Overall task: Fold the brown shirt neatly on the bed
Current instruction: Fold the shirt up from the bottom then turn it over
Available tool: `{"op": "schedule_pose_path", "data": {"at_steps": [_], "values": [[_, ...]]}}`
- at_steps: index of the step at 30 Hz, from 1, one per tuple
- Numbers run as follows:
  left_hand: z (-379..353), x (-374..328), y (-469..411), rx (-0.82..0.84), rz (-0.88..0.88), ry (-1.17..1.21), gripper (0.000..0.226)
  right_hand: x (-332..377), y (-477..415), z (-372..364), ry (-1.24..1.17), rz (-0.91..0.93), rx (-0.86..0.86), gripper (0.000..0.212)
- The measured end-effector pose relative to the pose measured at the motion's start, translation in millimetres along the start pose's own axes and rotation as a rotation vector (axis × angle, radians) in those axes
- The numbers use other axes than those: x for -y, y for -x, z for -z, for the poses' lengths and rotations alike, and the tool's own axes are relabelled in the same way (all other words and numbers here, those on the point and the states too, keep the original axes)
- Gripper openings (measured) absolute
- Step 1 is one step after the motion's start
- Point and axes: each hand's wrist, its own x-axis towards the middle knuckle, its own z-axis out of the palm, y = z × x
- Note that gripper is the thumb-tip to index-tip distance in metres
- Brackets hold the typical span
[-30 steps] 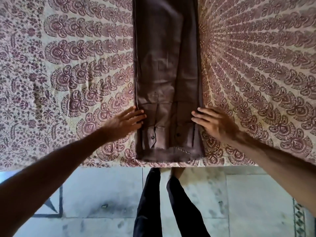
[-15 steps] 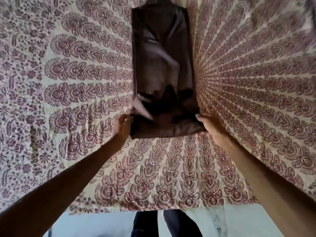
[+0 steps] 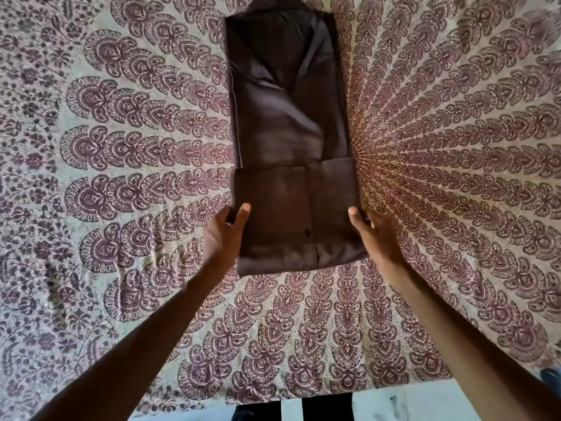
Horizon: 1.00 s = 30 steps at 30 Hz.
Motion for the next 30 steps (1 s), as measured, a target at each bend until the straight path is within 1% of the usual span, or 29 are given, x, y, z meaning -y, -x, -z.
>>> {"op": "schedule_pose_path", "data": {"at_steps": [2, 3, 6, 9, 12, 14, 19, 22, 23, 25, 27, 28, 30], "values": [[1, -6, -13, -0.023, 0.028, -0.03, 0.033, 5, -4, -6, -0.036, 0.0, -0.033, 0.03], [0, -8, -18, -0.016, 0.042, -0.021, 0.033, 7, -5, -8, -0.035, 0.012, -0.073, 0.03], [-4, -9, -23, -0.02, 0.033, 0.126, 0.03, 8, -2, -14, 0.004, 0.112, -0.247, 0.034], [-10, -11, -24, -0.032, 0.025, 0.145, 0.026, 13, -3, -18, 0.052, 0.189, -0.345, 0.027], [-15, -10, -28, 0.016, 0.083, 0.105, 0.03, 12, -12, -23, 0.216, 0.186, -0.329, 0.023], [-14, -13, -29, -0.001, 0.055, 0.047, 0.031, 13, -16, -25, 0.296, 0.173, -0.33, 0.025], [-14, -21, -23, -0.057, 0.002, 0.042, 0.029, 11, -15, -26, 0.246, 0.206, -0.392, 0.023], [-18, -16, -23, -0.036, -0.071, 0.013, 0.025, 10, -15, -29, 0.385, 0.228, -0.407, 0.031], [-19, -16, -23, -0.049, -0.092, -0.015, 0.025, 11, -15, -30, 0.407, 0.249, -0.408, 0.035], [-22, -14, -28, -0.115, -0.111, -0.08, 0.028, 15, -16, -30, 0.372, 0.28, -0.415, 0.042], [-25, -10, -33, -0.168, -0.143, -0.136, 0.033, 16, -22, -28, 0.374, 0.313, -0.423, 0.043], [-25, -9, -35, -0.18, -0.167, -0.163, 0.034, 16, -27, -27, 0.412, 0.333, -0.415, 0.042], [-26, -9, -38, -0.19, -0.194, -0.256, 0.037, 13, -36, -27, 0.568, 0.365, -0.395, 0.041]]}}
